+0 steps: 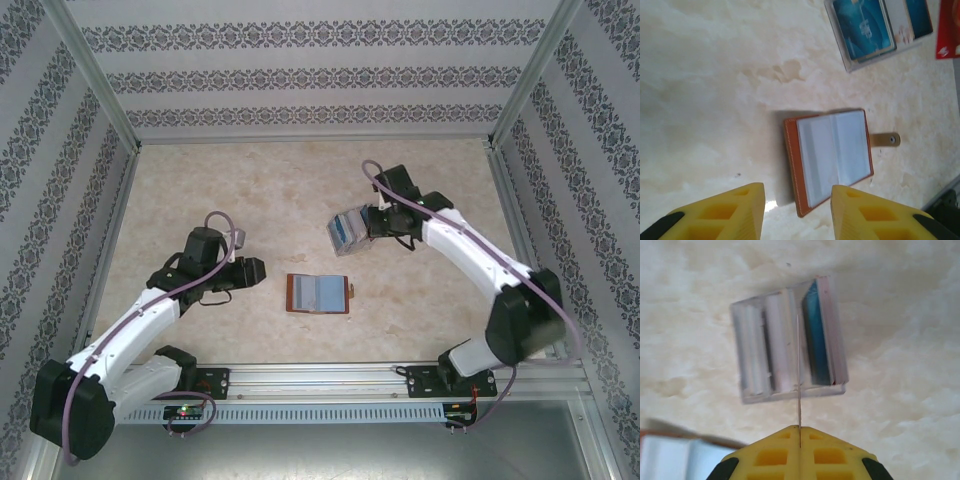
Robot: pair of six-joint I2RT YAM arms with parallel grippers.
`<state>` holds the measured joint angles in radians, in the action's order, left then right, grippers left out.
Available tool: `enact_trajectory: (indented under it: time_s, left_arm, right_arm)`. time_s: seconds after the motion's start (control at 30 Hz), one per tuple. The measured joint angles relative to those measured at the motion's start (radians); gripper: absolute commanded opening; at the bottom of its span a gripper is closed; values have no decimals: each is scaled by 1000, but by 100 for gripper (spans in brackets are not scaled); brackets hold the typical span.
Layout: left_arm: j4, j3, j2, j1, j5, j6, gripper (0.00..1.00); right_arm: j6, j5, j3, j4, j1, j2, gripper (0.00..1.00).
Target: Put the credit cards into the card holder
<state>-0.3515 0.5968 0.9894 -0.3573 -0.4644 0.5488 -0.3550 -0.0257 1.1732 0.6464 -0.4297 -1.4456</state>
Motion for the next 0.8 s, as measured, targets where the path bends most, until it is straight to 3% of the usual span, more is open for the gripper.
enact_trajectory:
  time_s: [0.17,0.33,0.5,0.8]
  left_arm:
    - [0,-2,39,-72,5,5,41]
    - [6,-4,118,-133,9,5,42]
    - [65,-8,243,-208,-8,13,42]
    - [89,15,427,-220,-21,2,29]
  right_arm:
    - [3,-210,-130,-60,2,183,0]
    - [-47,-439,-312,-139,0,229,0]
    - [-92,-632,-486,-211,-7,205,0]
    - [-99,-810,-501,-357,-20,-1,0]
